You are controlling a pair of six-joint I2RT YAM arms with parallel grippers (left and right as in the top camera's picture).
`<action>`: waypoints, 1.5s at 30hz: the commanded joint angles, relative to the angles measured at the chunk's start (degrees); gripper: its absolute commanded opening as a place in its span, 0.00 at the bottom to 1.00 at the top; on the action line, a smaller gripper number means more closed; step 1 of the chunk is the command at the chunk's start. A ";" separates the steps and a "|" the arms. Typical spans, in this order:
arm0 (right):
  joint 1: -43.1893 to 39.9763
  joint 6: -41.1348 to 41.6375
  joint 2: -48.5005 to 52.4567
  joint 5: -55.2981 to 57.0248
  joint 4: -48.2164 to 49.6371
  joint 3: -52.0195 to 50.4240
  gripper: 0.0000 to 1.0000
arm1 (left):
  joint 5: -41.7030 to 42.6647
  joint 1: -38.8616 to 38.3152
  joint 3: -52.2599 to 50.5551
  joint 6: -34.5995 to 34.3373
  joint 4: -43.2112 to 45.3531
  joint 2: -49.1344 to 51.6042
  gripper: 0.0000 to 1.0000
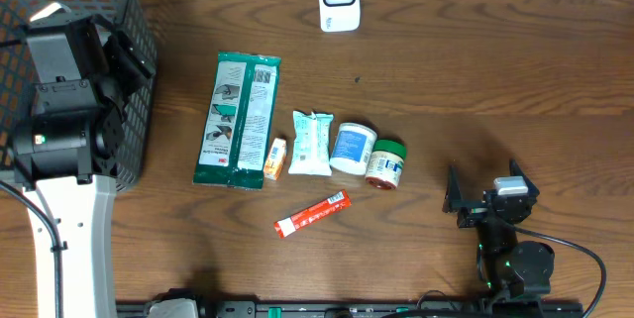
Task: Scan the item barcode
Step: 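Release the packet and raise the left gripper above the basket, then move the right gripper from rest toward the green-lid jar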
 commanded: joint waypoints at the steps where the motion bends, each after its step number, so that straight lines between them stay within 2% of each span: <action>1: 0.50 2.97 0.02 -0.13 -0.15 -0.07 0.99 | -0.48 0.20 0.26 0.11 -0.17 0.17 0.84; 8: 0.50 3.78 0.02 -0.31 -4.81 5.07 0.99 | -0.48 0.17 0.24 0.11 -0.17 0.17 0.84; 17: 0.50 4.44 5.79 -1.11 -13.90 22.16 0.99 | -0.48 0.17 0.26 0.11 -0.17 0.17 0.84; 25: 0.50 4.37 24.20 -8.61 -22.71 41.88 0.99 | -0.48 0.17 0.26 0.11 -0.17 0.17 0.84; 28: 0.50 4.35 32.13 -11.13 -29.66 51.23 0.99 | -0.48 0.20 0.24 0.11 -0.17 0.17 0.84; 37: 0.50 4.37 59.19 -14.49 -59.06 80.67 0.99 | -0.48 0.20 0.24 0.11 -0.17 0.17 0.84; 40: 0.50 4.42 66.12 -16.31 -62.62 85.11 0.99 | -0.48 0.17 0.26 0.11 -0.17 0.17 0.84; 45: 0.50 4.37 71.65 -22.53 -64.54 84.83 0.99 | -0.48 0.17 0.24 0.11 -0.17 0.17 0.84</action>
